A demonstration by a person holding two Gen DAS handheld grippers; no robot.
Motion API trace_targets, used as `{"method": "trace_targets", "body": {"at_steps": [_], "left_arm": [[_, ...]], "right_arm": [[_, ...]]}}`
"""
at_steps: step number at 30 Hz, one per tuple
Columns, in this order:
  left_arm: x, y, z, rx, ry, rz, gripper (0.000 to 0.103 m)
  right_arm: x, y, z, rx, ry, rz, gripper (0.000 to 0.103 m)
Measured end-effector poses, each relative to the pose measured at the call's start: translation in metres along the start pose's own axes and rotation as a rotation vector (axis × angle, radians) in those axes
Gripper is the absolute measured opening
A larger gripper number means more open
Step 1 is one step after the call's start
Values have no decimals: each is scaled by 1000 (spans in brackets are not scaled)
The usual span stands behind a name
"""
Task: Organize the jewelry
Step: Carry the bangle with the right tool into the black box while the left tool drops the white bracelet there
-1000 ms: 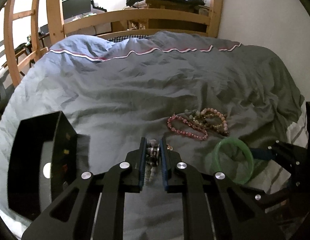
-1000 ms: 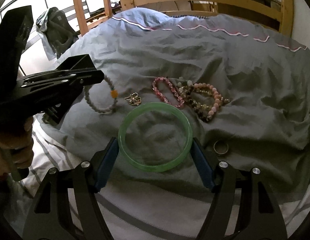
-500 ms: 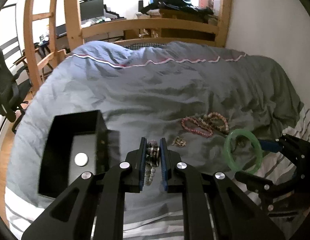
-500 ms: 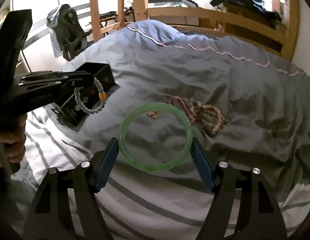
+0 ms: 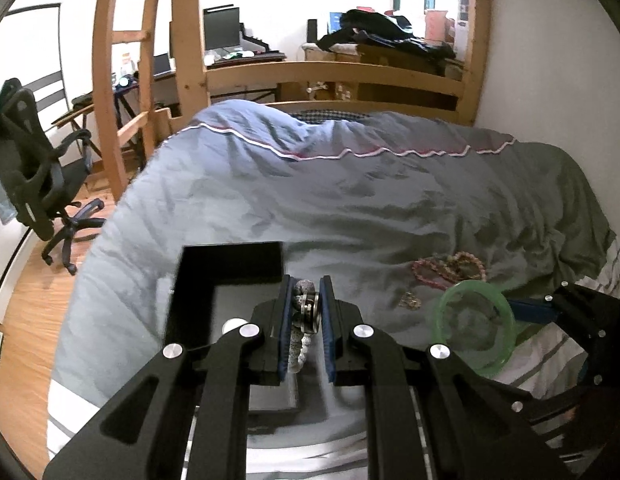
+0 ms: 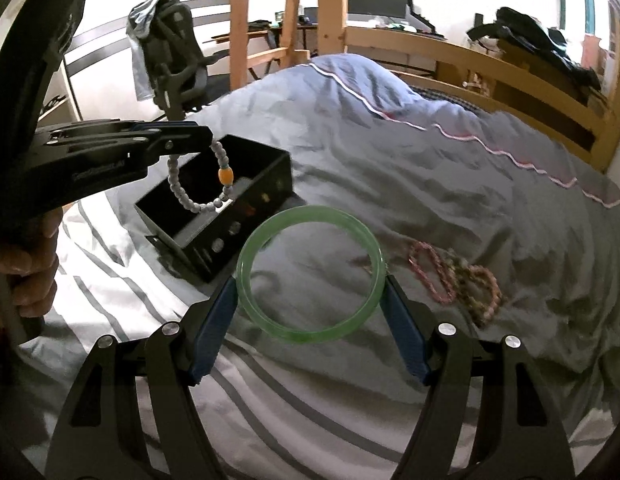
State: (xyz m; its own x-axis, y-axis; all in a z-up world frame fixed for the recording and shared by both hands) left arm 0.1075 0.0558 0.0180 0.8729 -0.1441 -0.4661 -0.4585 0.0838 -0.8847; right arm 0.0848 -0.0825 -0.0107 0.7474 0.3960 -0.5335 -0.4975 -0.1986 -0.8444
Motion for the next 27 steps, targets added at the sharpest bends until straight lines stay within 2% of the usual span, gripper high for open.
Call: {"method": "trace_targets", "body": {"at_steps": [7, 15, 27], "left_arm": [[-1, -3, 42, -20, -46, -5, 13], [7, 0, 84, -86, -82, 12, 13], [26, 10, 107, -190, -49, 76, 13]], "right_arm": [[18, -23, 26, -20, -20, 0, 72], [48, -43, 69, -75, -50, 16, 72], [101, -39, 115, -104, -110, 105, 72]]}}
Point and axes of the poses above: each gripper's, at about its wrist camera, not at the fingertips, and x roughly the way its jaws point, z to its left, y to its underside, the point moved 3 cm from there along x, roughly the way its jaws point, and after that the axes turned 14 degrees about -z, right-handed, at the moved point
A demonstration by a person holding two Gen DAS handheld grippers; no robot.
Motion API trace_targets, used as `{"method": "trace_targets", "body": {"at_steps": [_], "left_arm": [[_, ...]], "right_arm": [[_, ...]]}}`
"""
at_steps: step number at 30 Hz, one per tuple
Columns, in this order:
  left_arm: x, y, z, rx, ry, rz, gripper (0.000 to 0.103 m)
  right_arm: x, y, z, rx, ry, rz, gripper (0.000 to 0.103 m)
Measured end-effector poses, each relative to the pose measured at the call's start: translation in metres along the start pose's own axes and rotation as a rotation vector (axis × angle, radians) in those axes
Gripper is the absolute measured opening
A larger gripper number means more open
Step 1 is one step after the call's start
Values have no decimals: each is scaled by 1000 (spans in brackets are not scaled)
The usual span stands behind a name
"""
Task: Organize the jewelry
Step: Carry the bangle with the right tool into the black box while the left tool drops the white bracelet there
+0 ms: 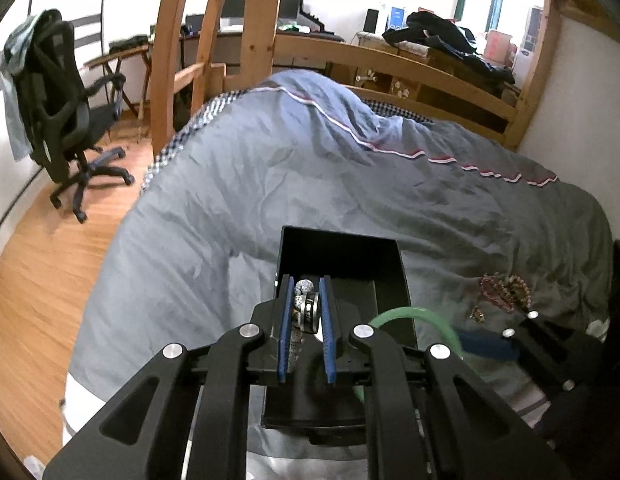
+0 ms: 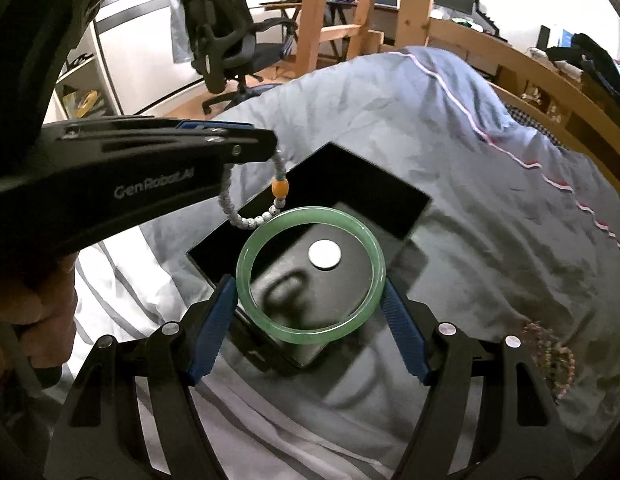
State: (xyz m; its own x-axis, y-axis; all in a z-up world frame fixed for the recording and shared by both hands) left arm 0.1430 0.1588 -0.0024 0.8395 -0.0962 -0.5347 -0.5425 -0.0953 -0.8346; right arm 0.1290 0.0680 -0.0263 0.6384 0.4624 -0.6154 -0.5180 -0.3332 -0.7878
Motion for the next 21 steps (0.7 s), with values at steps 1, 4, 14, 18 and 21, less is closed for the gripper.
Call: {"method": "trace_targets", "body": {"at_steps": [1, 4, 14, 18, 21], "left_arm": [[1, 1, 1, -5, 4, 3, 13], [4, 2, 2, -11, 15, 13, 13], [8, 3, 6, -32, -1, 25, 13], [7, 1, 9, -43, -7, 14, 20], [3, 0, 7, -26, -24, -13, 52]], "right_arm": [[3, 0, 1, -1, -2, 4, 72], [12, 1, 2, 7, -8, 20, 72], [25, 4, 3, 43, -57, 39, 77], [16, 2, 1, 49, -51, 0, 90], [7, -1, -8, 57, -27, -13, 92]]}}
Point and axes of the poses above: each gripper's, at about its wrist camera, not at the fingertips, and x roughly the way its jaws point, z to its left, y to its underside, the point moved 3 cm from there along x, roughly the way its jaws point, and after that the axes turned 14 degrees about -z, right-handed, at the moved point
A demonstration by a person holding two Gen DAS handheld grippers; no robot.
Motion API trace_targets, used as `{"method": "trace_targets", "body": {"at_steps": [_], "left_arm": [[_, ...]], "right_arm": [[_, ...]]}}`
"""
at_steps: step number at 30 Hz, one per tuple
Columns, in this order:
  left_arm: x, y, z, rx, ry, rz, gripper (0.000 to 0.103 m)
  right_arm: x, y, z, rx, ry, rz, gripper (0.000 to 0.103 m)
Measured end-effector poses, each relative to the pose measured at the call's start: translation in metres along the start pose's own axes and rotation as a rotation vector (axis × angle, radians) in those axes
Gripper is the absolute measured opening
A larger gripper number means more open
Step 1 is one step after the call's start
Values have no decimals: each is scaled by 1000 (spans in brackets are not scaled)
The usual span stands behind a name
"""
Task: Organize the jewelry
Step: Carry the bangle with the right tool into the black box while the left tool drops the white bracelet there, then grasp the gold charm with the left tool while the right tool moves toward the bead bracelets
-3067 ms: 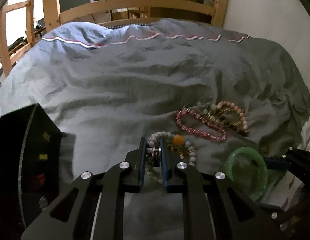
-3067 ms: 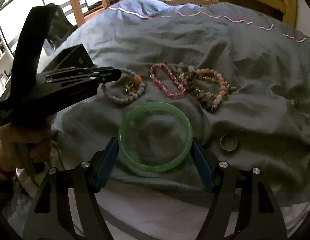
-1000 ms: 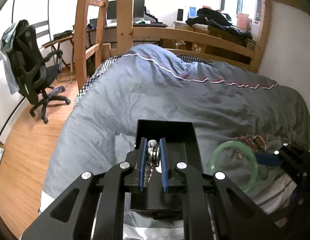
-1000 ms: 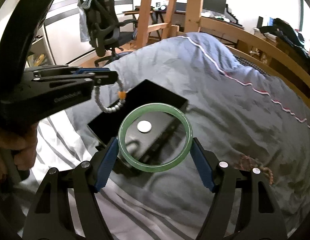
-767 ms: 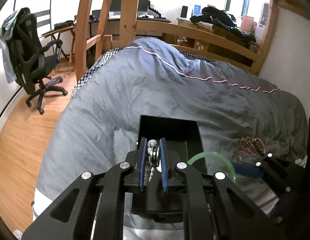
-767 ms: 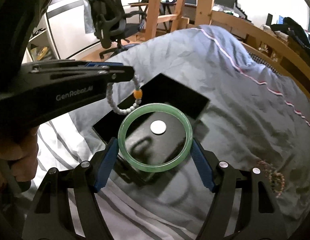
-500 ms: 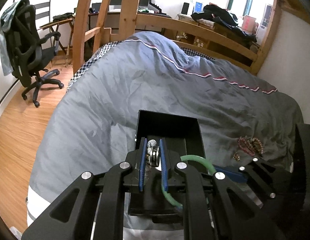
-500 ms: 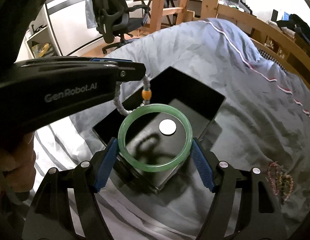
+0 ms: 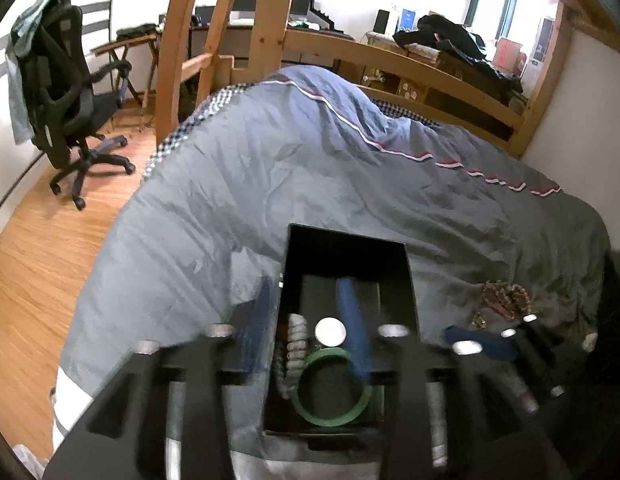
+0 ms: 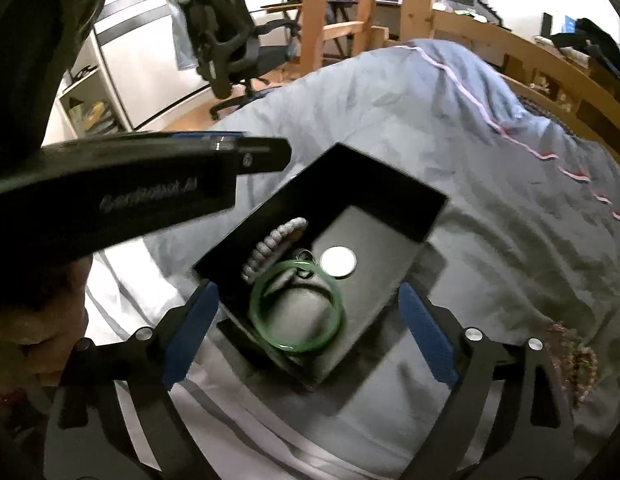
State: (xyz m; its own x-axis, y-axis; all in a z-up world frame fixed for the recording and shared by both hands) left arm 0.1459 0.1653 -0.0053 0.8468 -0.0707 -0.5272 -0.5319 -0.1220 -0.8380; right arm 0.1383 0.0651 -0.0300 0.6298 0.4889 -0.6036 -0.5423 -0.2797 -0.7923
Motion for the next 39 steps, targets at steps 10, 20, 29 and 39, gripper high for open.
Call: {"method": "trace_targets", "body": {"at_steps": [10, 20, 29, 39], "left_arm": [[-17, 0, -32, 31, 47, -102, 95], [-17, 44, -134, 209, 140, -76, 97], [-7, 77, -192, 303, 176, -54, 97], [23, 90, -218, 287, 184, -37, 97]], "right_arm": [[-77, 5, -86, 50, 182, -27, 98], [-141, 40, -145, 87, 288, -32, 99], [-159, 73, -189, 158, 320, -45, 99], [-167, 110, -247, 268, 382, -66, 99]]}}
Point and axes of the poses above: each gripper's, at about its wrist camera, not at the fingertips, and x roughly the way its jaws point, z to its left, y to its underside, the point moved 3 cm from there along x, roughly the way its jaws point, and after that the axes turned 14 degrees about -z, right-handed, at the moved point
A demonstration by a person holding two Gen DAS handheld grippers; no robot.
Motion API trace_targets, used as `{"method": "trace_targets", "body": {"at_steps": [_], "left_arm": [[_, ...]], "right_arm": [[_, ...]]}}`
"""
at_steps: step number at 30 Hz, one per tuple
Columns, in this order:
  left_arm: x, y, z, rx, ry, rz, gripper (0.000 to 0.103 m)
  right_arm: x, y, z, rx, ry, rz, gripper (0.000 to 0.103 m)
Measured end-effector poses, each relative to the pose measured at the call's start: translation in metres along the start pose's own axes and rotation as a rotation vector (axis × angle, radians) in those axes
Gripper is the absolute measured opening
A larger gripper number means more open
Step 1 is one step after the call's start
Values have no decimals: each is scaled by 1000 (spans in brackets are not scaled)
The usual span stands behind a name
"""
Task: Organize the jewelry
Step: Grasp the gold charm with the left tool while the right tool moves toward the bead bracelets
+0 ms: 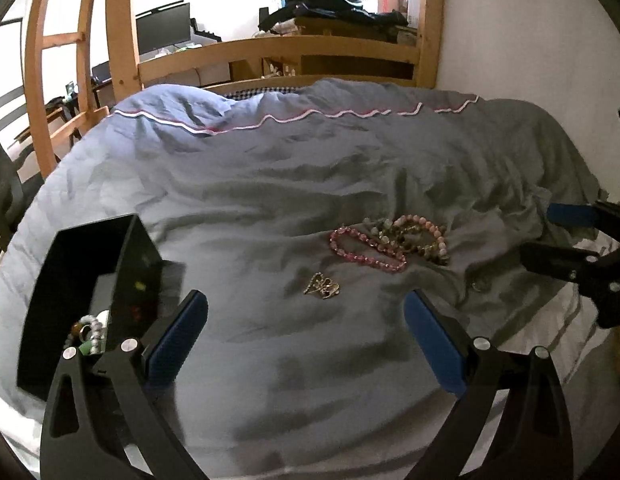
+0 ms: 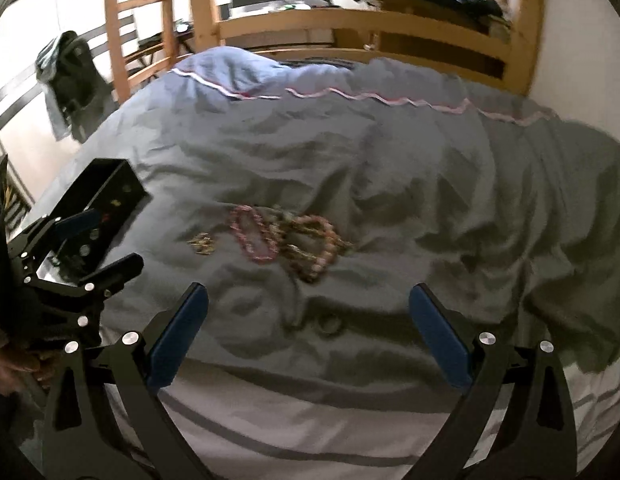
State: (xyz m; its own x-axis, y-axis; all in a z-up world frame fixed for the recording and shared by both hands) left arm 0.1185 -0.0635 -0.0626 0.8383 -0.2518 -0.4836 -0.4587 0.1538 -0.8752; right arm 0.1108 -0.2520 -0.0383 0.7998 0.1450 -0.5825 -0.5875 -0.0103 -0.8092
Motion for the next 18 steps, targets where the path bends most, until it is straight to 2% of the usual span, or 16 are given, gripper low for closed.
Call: {"method": "trace_targets", "body": {"at_steps": [4, 10, 12, 13, 14, 15, 16, 18], "left_arm": [[25, 3, -7, 26, -12, 22, 97], [57, 12, -10, 26, 18, 59, 97], [65, 15, -11, 38, 40, 71, 96], [68, 16, -10, 37, 53, 76, 88], [70, 16, -9, 32, 62, 83, 83], [74, 18, -6, 17, 75, 104, 76], [76, 19, -5, 11, 77, 110, 69], [83, 22, -3, 8, 77, 135, 58]], "right_arm": [[9, 15, -15, 64, 9, 19, 99], [32, 18, -8, 95, -27, 3, 98], [44, 18, -3, 98, -44, 1, 91], [49, 18, -2, 101, -50, 5, 77], [57, 19, -1, 109, -64, 20, 71], [63, 20, 0, 115, -71, 34, 70], [71, 22, 0, 122, -76, 45, 65], [82, 24, 0, 132, -81, 67, 60]]}}
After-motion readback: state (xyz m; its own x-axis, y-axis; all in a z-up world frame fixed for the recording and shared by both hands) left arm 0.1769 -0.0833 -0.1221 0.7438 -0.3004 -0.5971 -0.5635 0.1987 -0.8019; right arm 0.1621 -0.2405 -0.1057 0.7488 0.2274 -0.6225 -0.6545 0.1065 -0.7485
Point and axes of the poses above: each gripper's, at about its wrist camera, not at the fingertips, and x roughly the way its jaws point, z to its left, y to its underside, the point moved 3 cm from there along x, roughly the way its jaws point, and after that the axes turned 14 degrees about -z, right-handed, at the moved point
